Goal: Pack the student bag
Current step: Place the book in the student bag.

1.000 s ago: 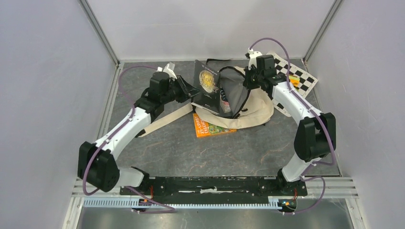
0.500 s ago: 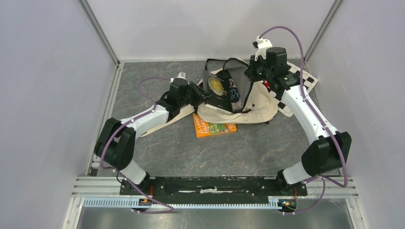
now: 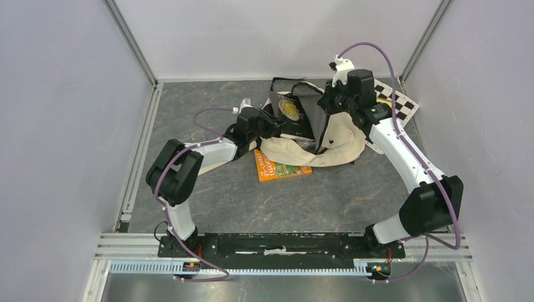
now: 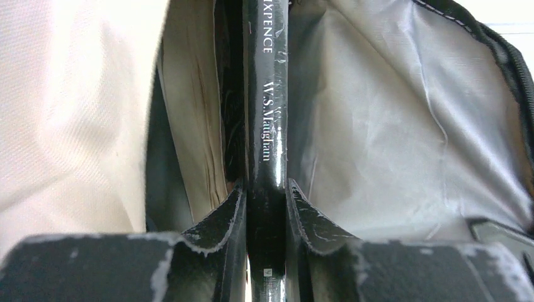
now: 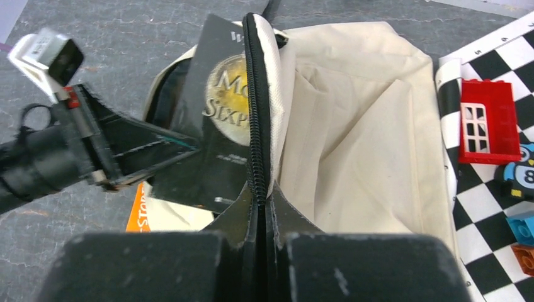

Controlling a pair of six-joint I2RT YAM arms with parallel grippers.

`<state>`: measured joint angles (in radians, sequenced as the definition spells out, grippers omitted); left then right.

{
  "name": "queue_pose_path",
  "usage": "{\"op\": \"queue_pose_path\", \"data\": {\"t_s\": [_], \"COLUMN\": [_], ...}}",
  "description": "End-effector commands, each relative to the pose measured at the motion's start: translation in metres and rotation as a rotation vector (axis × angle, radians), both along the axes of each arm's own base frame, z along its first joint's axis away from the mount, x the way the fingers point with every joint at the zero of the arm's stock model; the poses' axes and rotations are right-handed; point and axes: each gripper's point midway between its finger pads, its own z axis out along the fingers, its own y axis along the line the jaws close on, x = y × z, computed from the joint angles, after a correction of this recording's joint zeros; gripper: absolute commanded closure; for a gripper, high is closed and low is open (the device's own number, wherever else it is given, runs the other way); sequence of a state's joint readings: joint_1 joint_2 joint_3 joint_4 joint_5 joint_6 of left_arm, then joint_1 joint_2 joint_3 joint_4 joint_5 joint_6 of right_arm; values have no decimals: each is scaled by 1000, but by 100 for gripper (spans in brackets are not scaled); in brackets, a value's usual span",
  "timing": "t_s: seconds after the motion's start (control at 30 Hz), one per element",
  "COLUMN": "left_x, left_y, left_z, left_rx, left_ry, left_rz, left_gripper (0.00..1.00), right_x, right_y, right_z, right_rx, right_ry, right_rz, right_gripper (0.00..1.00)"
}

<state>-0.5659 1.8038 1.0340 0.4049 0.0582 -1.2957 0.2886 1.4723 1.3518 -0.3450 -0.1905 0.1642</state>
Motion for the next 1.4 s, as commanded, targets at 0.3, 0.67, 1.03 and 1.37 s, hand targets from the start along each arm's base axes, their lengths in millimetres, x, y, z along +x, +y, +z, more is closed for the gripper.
{"op": "queue_pose_path", "data": {"t_s": [0.3, 0.67, 1.03, 1.37], "left_x": [19, 0, -54, -134], "left_y": [-81, -42, 32, 70], "left_z": [-5, -3, 58, 15], "left_rx": [102, 351, 540, 384], "left_ry": [-171, -198, -330, -172], "left_rz": [-18, -33, -35, -76], "left_gripper": [96, 27, 0, 0], "right_x": [-6, -5, -13, -38], "right_y": [33, 7, -51, -67], "right_z": [19, -11, -127, -102], "right_rx": [16, -63, -68, -57], "right_ry": [-129, -82, 216, 165], "right_rz": [6, -128, -287, -251], "right_gripper": [100, 100, 91, 2]}}
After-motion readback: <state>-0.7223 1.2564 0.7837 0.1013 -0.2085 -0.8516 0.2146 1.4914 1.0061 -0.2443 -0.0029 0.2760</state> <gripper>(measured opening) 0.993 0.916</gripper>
